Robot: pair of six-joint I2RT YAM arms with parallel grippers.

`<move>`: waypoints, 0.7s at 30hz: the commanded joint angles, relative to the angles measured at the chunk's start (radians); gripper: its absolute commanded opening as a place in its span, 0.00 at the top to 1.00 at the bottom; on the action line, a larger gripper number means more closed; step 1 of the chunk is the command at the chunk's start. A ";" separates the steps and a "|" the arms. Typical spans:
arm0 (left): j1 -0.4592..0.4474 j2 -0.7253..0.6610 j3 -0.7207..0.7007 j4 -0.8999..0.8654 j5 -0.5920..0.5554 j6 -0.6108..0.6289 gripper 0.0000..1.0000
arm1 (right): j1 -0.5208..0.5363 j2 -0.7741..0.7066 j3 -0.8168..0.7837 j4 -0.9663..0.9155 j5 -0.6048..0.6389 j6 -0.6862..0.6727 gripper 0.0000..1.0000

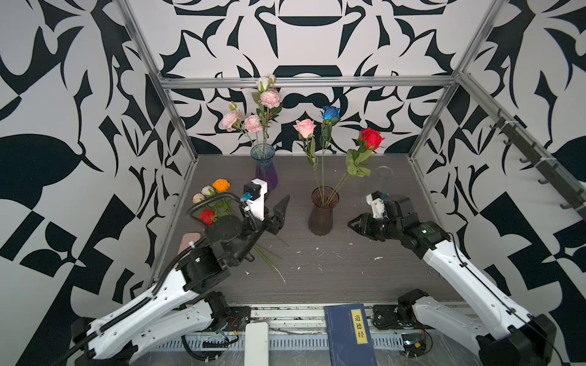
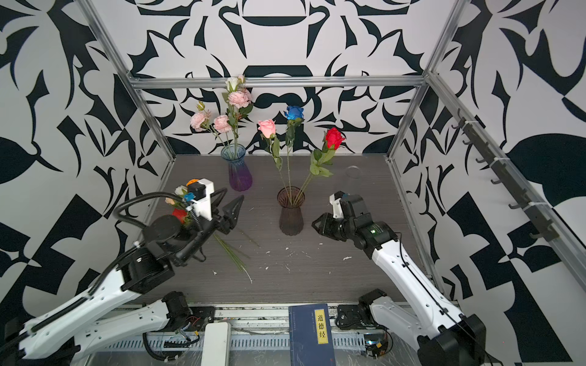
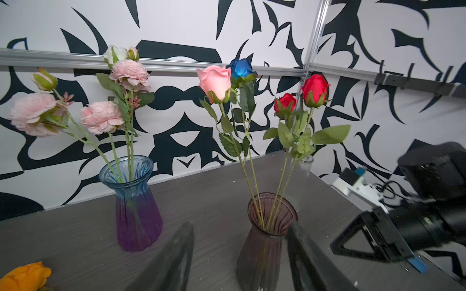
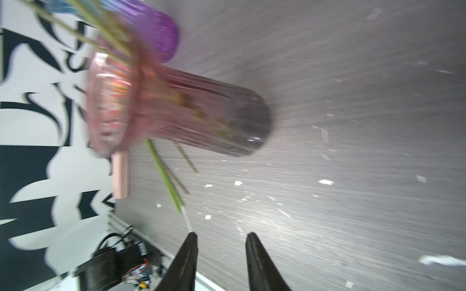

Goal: Arrange flowers in a vase
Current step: Place the flower in the vase.

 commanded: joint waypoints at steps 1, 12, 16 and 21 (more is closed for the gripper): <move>0.002 -0.068 0.070 -0.239 0.039 -0.031 0.38 | 0.034 0.048 0.046 0.082 -0.030 0.129 0.64; 0.002 -0.213 0.140 -0.575 -0.012 -0.097 0.47 | 0.078 0.097 0.112 0.260 -0.013 0.307 0.64; 0.003 -0.261 0.082 -0.578 -0.023 -0.089 0.47 | 0.083 0.139 0.128 0.275 -0.001 0.335 0.64; 0.003 -0.347 0.002 -0.551 -0.046 -0.101 0.47 | 0.092 0.196 0.176 0.231 0.043 0.326 0.64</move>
